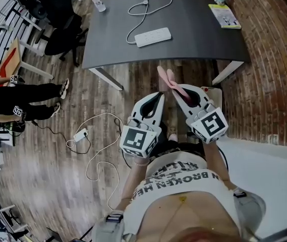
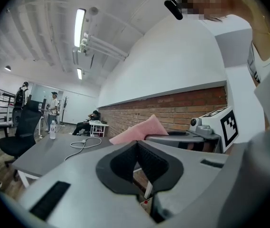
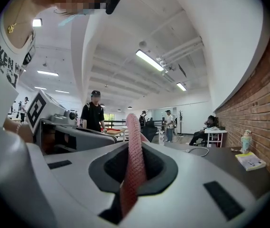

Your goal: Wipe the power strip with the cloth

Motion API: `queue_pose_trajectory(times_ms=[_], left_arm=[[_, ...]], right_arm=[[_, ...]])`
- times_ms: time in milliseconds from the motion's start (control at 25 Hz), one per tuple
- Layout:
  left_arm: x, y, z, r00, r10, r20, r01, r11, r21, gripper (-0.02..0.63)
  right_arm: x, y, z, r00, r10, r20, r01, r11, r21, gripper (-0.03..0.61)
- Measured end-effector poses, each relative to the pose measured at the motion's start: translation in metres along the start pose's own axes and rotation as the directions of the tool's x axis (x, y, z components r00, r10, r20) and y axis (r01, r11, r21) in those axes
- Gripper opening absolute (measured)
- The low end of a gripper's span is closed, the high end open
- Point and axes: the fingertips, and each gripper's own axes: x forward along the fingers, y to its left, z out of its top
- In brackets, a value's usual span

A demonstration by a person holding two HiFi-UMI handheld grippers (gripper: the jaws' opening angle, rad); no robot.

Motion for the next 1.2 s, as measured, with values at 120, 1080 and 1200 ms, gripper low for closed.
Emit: queue_pose_trajectory(times_ms=[120, 1080, 1200], left_arm=[[0.025, 0.024, 0.006, 1.000, -0.027, 0.012, 0.027, 1.000, -0.001, 0.008], [0.088, 0.193, 0.024, 0.996, -0.087, -0.018, 0.087, 0.996, 0.015, 0.008], [0.087, 0.202, 0.025, 0.997, -0.076, -0.011, 0.076, 0.997, 0.004, 0.008]], right_arm=[[0.024, -0.023, 0.004, 1.000, -0.021, 0.003, 0.021, 1.000, -0.011, 0.017], [0.210, -0.070, 0.005, 0.999, -0.032, -0.023, 0.032, 0.999, -0.021, 0.017], [0.220, -0.070, 0.004, 0.999, -0.020, -0.043, 0.019, 0.999, -0.025, 0.017]])
